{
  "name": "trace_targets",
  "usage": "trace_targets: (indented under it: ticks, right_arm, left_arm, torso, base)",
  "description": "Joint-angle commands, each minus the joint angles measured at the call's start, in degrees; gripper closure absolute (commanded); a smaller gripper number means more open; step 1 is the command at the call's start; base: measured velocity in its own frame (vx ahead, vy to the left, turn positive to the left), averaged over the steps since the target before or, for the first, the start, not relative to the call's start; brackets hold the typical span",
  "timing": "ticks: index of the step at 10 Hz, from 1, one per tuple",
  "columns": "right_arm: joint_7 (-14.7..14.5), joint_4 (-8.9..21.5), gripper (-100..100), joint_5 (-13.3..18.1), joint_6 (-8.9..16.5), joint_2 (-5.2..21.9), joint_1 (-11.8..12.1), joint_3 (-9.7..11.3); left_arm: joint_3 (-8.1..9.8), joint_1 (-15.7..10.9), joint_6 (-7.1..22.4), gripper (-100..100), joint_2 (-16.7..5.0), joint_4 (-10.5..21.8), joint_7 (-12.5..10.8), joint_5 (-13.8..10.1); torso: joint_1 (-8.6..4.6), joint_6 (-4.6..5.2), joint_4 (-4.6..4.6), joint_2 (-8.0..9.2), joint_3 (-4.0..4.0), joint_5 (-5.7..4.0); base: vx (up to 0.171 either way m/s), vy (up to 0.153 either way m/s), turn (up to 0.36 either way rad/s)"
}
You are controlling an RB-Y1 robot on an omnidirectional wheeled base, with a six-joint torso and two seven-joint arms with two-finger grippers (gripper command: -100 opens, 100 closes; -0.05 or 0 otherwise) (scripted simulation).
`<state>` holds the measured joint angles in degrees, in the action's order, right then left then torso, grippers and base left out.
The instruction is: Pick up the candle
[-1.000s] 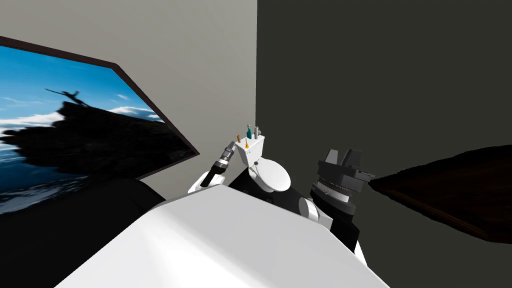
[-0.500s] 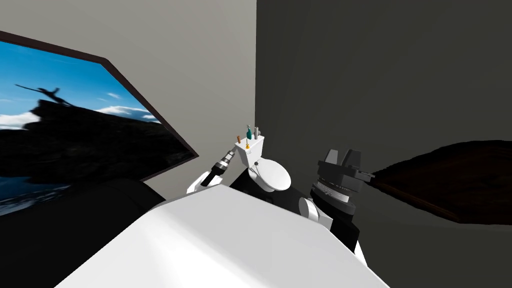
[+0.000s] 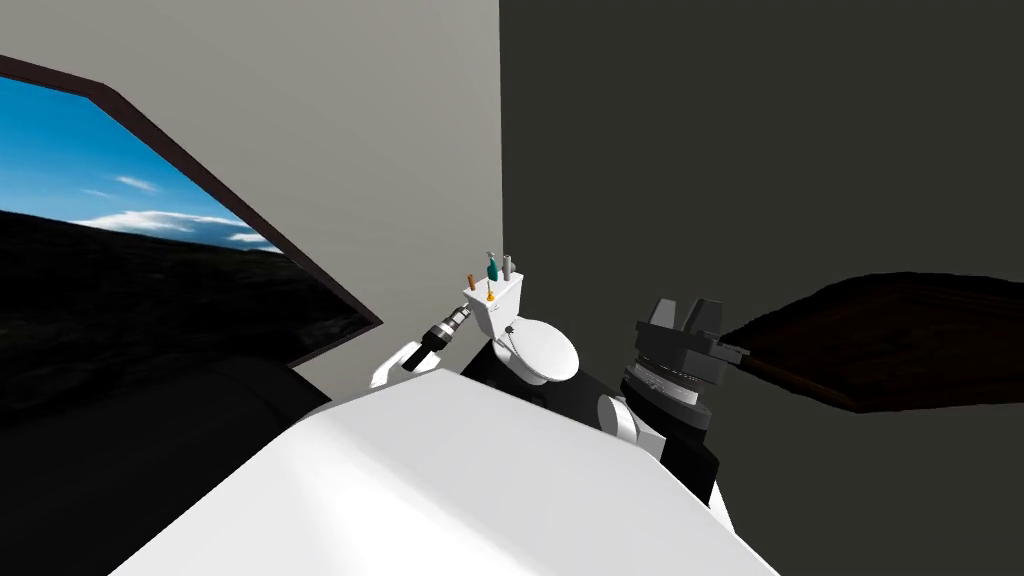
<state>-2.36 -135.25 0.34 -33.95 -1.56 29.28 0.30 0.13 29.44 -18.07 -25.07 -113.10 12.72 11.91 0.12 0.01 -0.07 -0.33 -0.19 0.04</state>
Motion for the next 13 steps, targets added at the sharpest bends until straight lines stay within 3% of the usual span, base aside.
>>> trace_targets:
  ticks: [1,5,7,8,9,10,13]
  right_arm:
    - [0.0,0.0,0,0.0,0.0,0.0,0.0,0.0]
    - [0.0,0.0,0,0.0,0.0,0.0,0.0,0.0]
    - [0.0,0.0,0,0.0,0.0,0.0,0.0,0.0]
    - [0.0,0.0,0,0.0,0.0,0.0,0.0,0.0]
    - [0.0,0.0,0,0.0,0.0,0.0,0.0,0.0]
    - [0.0,0.0,0,0.0,0.0,0.0,0.0,0.0]
    - [0.0,0.0,0,0.0,0.0,0.0,0.0,0.0]
  left_arm:
    - [-0.07,-0.4,0.6,-100,-1.6,1.4,1.0,2.2]
    - [0.25,-1.3,1.2,-100,-5.3,4.2,2.1,6.8]
    - [0.26,-1.3,1.1,-100,-5.4,4.3,2.1,7.0]
    - [0.27,-1.4,1.2,0,-5.5,4.3,2.1,7.1]
    - [0.27,-1.4,1.2,-100,-5.5,4.3,2.1,7.1]
    - [0.27,-1.4,1.2,100,-5.5,4.3,2.1,7.1]
    - [0.27,-1.4,1.2,100,-5.5,4.3,2.1,7.1]
  torso:
    - [0.0,0.0,0.0,0.0,0.0,0.0]
    - [-0.06,0.02,-0.05,-0.24,-0.14,-0.01]
    - [-0.09,0.0,-0.07,-0.31,-0.18,-0.02]
    - [-0.14,-0.03,-0.03,-0.07,-0.06,-0.03]
    - [-0.18,-0.03,0.02,0.14,0.07,-0.04]
    - [-0.2,-0.03,0.04,0.23,0.12,-0.04]
    - [-0.21,-0.03,0.06,0.3,0.16,-0.05]
  base:
    - [0.099,0.024,-0.151]
    - [0.125,0.022,-0.193]
    - [0.112,0.02,-0.091]
    - [0.013,0.003,0.004]
    - [0.006,0.001,-0.001]
    - [0.0,0.0,0.0]
    - [0.0,0.0,0.0]
